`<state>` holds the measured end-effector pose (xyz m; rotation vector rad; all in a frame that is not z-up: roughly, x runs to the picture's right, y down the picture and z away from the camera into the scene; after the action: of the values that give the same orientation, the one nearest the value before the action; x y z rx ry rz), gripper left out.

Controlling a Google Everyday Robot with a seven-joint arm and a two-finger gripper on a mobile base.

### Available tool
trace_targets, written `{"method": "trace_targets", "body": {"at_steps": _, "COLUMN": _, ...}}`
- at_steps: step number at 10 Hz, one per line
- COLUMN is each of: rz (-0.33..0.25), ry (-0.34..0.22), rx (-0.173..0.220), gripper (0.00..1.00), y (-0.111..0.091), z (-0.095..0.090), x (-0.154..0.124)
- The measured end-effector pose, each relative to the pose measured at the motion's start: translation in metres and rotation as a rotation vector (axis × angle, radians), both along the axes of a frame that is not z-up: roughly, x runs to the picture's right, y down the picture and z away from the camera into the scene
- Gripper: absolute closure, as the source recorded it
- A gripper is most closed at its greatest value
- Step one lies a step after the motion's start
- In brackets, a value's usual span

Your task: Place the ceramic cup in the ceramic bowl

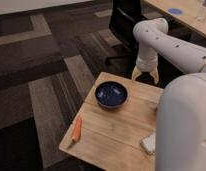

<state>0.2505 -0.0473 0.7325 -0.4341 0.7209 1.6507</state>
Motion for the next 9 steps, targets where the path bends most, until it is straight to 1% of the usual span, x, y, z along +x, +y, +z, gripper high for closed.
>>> {"method": "trace_targets", "body": {"at_steps": 1, "rz": 0.009, "ry": 0.001, "rx": 0.011, "gripper": 0.35, "y": 0.0, "z": 0.002, "x": 0.005}}
{"method": "trace_targets", "body": {"at_steps": 2, "rz": 0.033, "ry": -0.013, "rx": 0.035, "gripper": 0.35, "y": 0.002, "z": 0.006, "x": 0.016}}
{"method": "trace_targets", "body": {"at_steps": 3, "rz": 0.057, "ry": -0.027, "rx": 0.048, "gripper": 0.35, "y": 0.006, "z": 0.011, "x": 0.027}}
{"method": "trace_targets", "body": {"at_steps": 5, "rz": 0.084, "ry": -0.049, "rx": 0.053, "gripper": 0.35, "y": 0.017, "z": 0.018, "x": 0.04}}
{"method": "trace_targets", "body": {"at_steps": 6, "rz": 0.094, "ry": -0.056, "rx": 0.055, "gripper": 0.35, "y": 0.025, "z": 0.022, "x": 0.052}}
{"method": "trace_targets", "body": {"at_steps": 9, "rz": 0.122, "ry": -0.06, "rx": 0.048, "gripper": 0.35, "y": 0.044, "z": 0.03, "x": 0.072}}
